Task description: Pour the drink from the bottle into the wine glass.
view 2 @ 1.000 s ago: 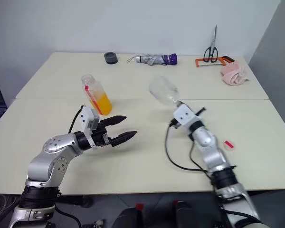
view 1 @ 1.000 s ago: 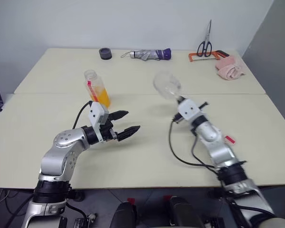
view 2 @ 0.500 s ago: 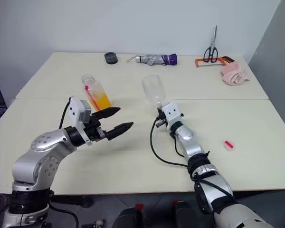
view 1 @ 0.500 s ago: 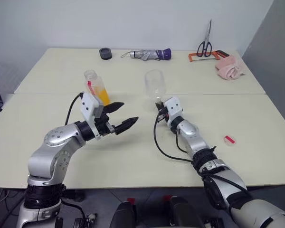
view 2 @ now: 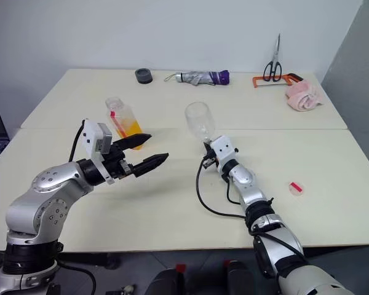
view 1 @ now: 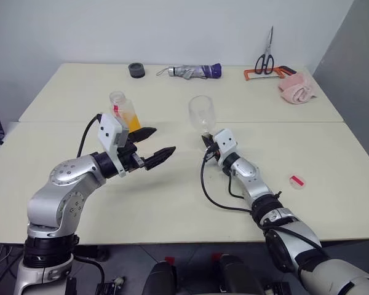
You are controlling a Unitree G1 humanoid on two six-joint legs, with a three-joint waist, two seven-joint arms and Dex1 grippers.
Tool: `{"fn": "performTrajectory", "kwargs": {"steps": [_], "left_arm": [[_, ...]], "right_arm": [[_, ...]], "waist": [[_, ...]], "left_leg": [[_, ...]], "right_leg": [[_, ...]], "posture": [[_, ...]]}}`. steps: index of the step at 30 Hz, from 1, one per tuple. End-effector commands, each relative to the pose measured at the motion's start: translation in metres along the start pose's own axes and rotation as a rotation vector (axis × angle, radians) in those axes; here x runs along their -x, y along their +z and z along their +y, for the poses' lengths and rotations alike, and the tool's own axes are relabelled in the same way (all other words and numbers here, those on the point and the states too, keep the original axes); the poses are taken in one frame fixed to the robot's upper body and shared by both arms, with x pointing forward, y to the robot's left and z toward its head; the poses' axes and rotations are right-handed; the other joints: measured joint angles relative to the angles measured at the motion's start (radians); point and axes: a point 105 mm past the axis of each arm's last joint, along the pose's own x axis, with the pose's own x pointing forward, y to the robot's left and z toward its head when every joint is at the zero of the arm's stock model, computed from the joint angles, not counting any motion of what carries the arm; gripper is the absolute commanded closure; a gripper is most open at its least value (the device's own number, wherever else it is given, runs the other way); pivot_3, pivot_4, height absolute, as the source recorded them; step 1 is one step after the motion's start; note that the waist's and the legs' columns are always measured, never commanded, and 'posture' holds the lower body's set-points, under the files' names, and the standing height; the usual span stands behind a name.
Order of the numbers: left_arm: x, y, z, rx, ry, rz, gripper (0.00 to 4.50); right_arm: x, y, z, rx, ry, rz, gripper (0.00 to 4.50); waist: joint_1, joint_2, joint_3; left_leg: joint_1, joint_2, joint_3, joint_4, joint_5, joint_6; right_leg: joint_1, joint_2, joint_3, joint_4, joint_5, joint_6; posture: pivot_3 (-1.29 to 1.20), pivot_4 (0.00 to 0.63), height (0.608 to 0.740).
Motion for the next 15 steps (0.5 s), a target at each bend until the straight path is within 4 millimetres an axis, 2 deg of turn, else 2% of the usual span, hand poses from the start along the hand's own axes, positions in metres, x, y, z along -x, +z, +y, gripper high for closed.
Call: {"fn": "performTrajectory", "kwargs": {"steps": [1, 7, 11, 15], "left_arm": [[0.007, 0.014, 0.004, -0.052, 0.011, -0.043, 0.0], [0.01, 0.012, 0.006, -0.058, 0.015, -0.04, 0.0], [0.012, 0.01, 0.009, -0.063, 0.023, -0.04, 0.0], [0.013, 0.011, 0.015, -0.079, 0.041, -0.046, 0.0]], "right_arm": [[-0.003, -0.008, 0.024, -0.067, 0.073, 0.021, 4.41], [-0.016, 0.018, 0.032, -0.126, 0.109, -0.072, 4.41], [-0.017, 0.011, 0.045, -0.108, 0.147, -0.032, 4.41], [-0.015, -0.001, 0.047, -0.116, 0.15, 0.023, 4.41]], "waist": [[-0.003, 0.0, 0.0], [-0.014, 0.0, 0.0], [-0.015, 0.0, 0.0], [-0.015, 0.0, 0.0]], "left_leg": [[0.0, 0.0, 0.0, 0.0, 0.0, 0.0], [0.003, 0.001, 0.001, -0.002, 0.0, 0.0], [0.003, 0.001, 0.001, -0.002, 0.0, 0.0], [0.003, 0.001, 0.001, -0.002, 0.0, 0.0]], "right_leg": [[0.0, 0.0, 0.0, 0.0, 0.0, 0.0], [0.0, 0.001, 0.001, 0.002, -0.001, -0.002], [0.0, 0.0, 0.001, 0.002, -0.001, -0.002], [0.0, 0.0, 0.001, 0.003, -0.001, -0.002]], "posture": [[0.0, 0.15, 0.74], [0.0, 0.15, 0.74], [0.0, 0.15, 0.74], [0.0, 0.15, 0.74]]}}
